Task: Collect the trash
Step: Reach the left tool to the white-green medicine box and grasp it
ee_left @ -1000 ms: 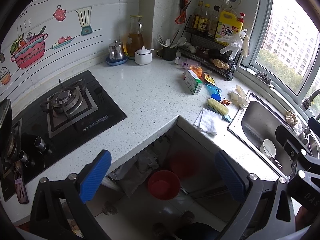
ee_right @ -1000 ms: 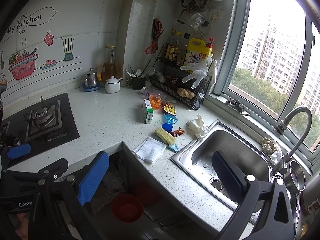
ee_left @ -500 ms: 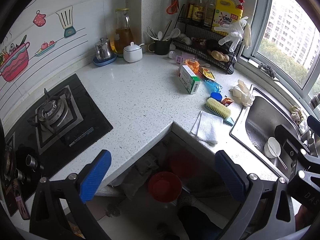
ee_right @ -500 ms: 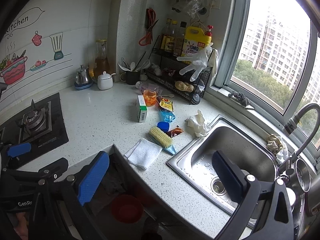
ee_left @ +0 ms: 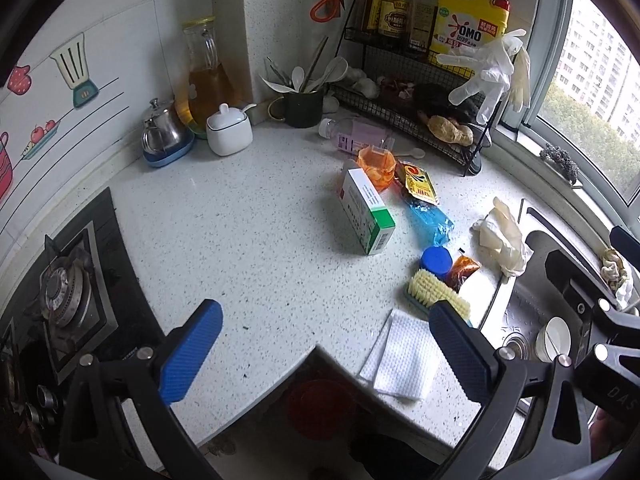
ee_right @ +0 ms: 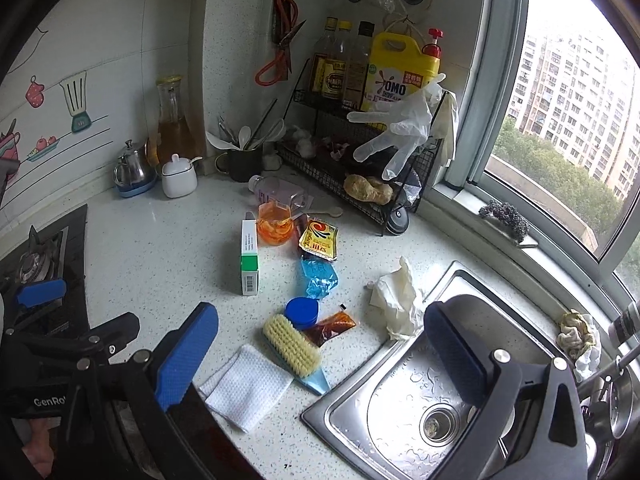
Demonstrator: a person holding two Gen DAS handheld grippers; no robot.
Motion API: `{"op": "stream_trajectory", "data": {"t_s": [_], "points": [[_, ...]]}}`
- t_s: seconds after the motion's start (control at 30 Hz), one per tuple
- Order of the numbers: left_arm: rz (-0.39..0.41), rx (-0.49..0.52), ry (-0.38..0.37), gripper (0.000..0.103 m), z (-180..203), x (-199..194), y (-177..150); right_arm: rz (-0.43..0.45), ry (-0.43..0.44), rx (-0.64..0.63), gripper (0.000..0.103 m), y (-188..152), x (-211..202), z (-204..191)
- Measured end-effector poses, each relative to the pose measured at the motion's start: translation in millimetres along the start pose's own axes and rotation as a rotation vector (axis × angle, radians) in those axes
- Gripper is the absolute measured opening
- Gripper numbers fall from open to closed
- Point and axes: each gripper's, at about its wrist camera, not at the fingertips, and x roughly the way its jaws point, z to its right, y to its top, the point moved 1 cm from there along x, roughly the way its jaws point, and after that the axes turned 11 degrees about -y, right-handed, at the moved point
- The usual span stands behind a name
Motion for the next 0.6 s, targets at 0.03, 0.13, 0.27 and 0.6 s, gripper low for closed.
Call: {"op": "stream_trajectory", "data": {"t_s": [0.03, 0.13, 0.27, 0.6], "points": [[-0.006, -0.002, 0.003, 0.103, 2, 7, 7, -0.006, 0.003, -0.001, 0.103, 5, 8, 2], [-0.025, -0.010, 0.009, 0.103, 7, 26, 29, -0.026, 0.010, 0.000, 0.103, 19, 31, 8], [-0.060, -0.007, -0.002, 0.103, 14, 54, 55, -0.047, 0.014, -0.003, 0.103, 34, 59, 15], [-0.160, 0.000, -0.025, 0.103, 21, 136, 98, -0.155, 0.048, -0.003, 0.103, 55, 130, 21]]}}
